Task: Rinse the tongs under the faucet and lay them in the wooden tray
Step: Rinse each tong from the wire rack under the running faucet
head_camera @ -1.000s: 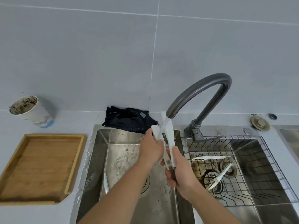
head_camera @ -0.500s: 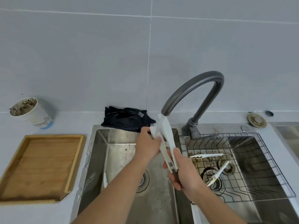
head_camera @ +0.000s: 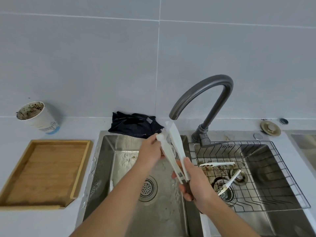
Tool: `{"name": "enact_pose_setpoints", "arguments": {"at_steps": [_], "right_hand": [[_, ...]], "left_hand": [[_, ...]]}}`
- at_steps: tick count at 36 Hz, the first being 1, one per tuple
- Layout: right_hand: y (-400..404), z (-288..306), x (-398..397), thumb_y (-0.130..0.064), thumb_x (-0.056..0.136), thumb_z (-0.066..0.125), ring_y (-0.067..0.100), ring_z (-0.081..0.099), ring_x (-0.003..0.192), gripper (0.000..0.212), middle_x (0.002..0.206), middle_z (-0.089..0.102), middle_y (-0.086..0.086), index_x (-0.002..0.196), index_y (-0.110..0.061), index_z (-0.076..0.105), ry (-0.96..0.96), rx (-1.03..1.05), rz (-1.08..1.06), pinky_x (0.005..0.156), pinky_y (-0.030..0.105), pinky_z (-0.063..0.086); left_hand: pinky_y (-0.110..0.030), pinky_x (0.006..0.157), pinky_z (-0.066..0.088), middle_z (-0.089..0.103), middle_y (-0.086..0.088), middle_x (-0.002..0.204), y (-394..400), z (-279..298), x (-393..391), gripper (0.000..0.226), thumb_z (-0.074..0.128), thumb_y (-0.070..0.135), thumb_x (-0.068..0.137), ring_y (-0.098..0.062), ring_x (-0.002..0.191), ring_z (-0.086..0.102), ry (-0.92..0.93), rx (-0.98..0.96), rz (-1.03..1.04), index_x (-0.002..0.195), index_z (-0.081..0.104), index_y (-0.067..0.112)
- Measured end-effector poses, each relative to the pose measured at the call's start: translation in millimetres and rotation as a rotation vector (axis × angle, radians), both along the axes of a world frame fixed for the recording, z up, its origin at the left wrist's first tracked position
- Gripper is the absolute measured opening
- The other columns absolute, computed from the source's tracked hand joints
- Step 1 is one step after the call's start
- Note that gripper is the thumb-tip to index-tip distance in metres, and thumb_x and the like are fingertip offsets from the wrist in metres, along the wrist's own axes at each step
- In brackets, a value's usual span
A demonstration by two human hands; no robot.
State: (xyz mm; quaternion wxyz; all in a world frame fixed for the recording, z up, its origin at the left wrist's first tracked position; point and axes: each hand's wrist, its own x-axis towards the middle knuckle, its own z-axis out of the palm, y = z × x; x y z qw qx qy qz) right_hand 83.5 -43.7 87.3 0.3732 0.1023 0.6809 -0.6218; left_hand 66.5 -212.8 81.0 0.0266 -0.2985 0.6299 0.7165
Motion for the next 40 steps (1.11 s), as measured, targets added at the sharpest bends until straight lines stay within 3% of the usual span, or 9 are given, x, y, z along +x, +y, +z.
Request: {"name": "enact_pose_setpoints", "arguments": {"at_steps": [4, 13, 21, 25, 29, 32, 36, 38, 40], "right_hand": [[-0.9, -3.7, 6.6, -0.058, 0.103, 0.035, 0.016, 0.041, 0.047, 0.062, 0.083, 0.058, 0.018, 0.090, -0.013, 0.075, -0.002, -0.021, -0.003, 0.040, 0.027, 0.029], [-4.6, -21.4, 23.8, -0.062, 0.099, 0.039, 0.014, 0.040, 0.041, 0.064, 0.052, 0.051, 0.000, 0.093, -0.006, 0.068, 0.005, 0.124, 0.047, 0.039, 0.026, 0.031], [-20.9, -30.2, 49.8, -0.043, 0.097, 0.059, 0.013, 0.054, 0.051, 0.013, 0.070, 0.066, -0.010, 0.108, -0.042, 0.065, 0.149, 0.104, 0.148, 0.043, 0.028, 0.042], [-32.5, -37.9, 63.3, -0.044, 0.089, 0.070, 0.015, 0.062, 0.055, 0.030, 0.090, 0.071, 0.006, 0.116, -0.039, 0.058, 0.137, 0.170, 0.199, 0.049, 0.032, 0.052], [-41.3, -49.5, 75.8, -0.051, 0.076, 0.078, 0.011, 0.073, 0.067, 0.042, 0.087, 0.072, -0.009, 0.107, -0.051, 0.051, 0.164, 0.266, 0.231, 0.055, 0.036, 0.062], [-48.7, -56.9, 84.5, -0.050, 0.073, 0.079, 0.010, 0.072, 0.069, 0.054, 0.092, 0.070, -0.012, 0.116, -0.047, 0.048, 0.150, 0.278, 0.244, 0.051, 0.030, 0.056], [-60.5, -68.4, 94.2, -0.059, 0.073, 0.073, 0.011, 0.070, 0.076, 0.058, 0.102, 0.070, -0.014, 0.123, -0.048, 0.047, 0.144, 0.293, 0.271, 0.074, 0.039, 0.060], [-66.3, -74.3, 99.0, -0.073, 0.066, 0.064, 0.015, 0.071, 0.094, 0.073, 0.112, 0.069, -0.011, 0.132, -0.045, 0.049, 0.132, 0.306, 0.282, 0.091, 0.048, 0.057], [-70.3, -80.6, 102.6, -0.078, 0.064, 0.058, 0.017, 0.069, 0.098, 0.082, 0.111, 0.069, -0.008, 0.138, -0.044, 0.046, 0.104, 0.330, 0.269, 0.095, 0.050, 0.055]], "left_hand": [[-0.030, 0.069, 0.062, 0.080, -0.008, 0.095, -13.0, -5.2, 24.1, 0.030, 0.046, 0.007, 0.103, -0.023, 0.089, 0.077, -0.016, 0.226, 0.126, 0.114, 0.070, 0.022], [-0.023, 0.064, 0.057, 0.077, -0.001, 0.082, -16.0, -17.8, 68.4, 0.014, 0.063, 0.014, 0.098, -0.016, 0.075, 0.075, -0.025, 0.168, 0.176, 0.100, 0.075, 0.021], [-0.023, 0.067, 0.058, 0.080, -0.005, 0.090, -15.6, -25.0, 99.3, 0.018, 0.069, 0.024, 0.094, -0.018, 0.080, 0.075, 0.013, 0.162, 0.181, 0.112, 0.067, 0.023], [-0.035, 0.072, 0.063, 0.078, -0.005, 0.087, -15.4, -35.1, 118.2, 0.033, 0.079, 0.024, 0.086, -0.019, 0.077, 0.074, -0.028, 0.122, 0.211, 0.114, 0.064, 0.029], [-0.041, 0.074, 0.063, 0.076, -0.008, 0.095, -18.9, -47.9, 135.3, 0.046, 0.083, 0.020, 0.080, -0.026, 0.084, 0.076, -0.101, 0.017, 0.231, 0.119, 0.061, 0.028], [-0.043, 0.072, 0.063, 0.076, -0.009, 0.093, -27.2, -57.5, 147.4, 0.050, 0.083, 0.015, 0.079, -0.024, 0.081, 0.076, -0.150, -0.030, 0.231, 0.122, 0.060, 0.027], [-0.026, 0.059, 0.058, 0.076, -0.001, 0.081, -41.1, -71.5, 160.4, 0.042, 0.080, 0.015, 0.082, -0.014, 0.068, 0.076, -0.168, -0.048, 0.235, 0.111, 0.062, 0.040], [-0.028, 0.060, 0.059, 0.075, 0.005, 0.073, -49.2, -79.1, 166.6, 0.040, 0.079, 0.017, 0.084, -0.011, 0.063, 0.073, -0.179, -0.072, 0.224, 0.095, 0.060, 0.050], [-0.037, 0.071, 0.063, 0.076, 0.008, 0.074, -56.1, -86.6, 171.3, 0.038, 0.080, 0.019, 0.083, -0.013, 0.067, 0.074, -0.202, -0.079, 0.224, 0.097, 0.061, 0.049]]}}
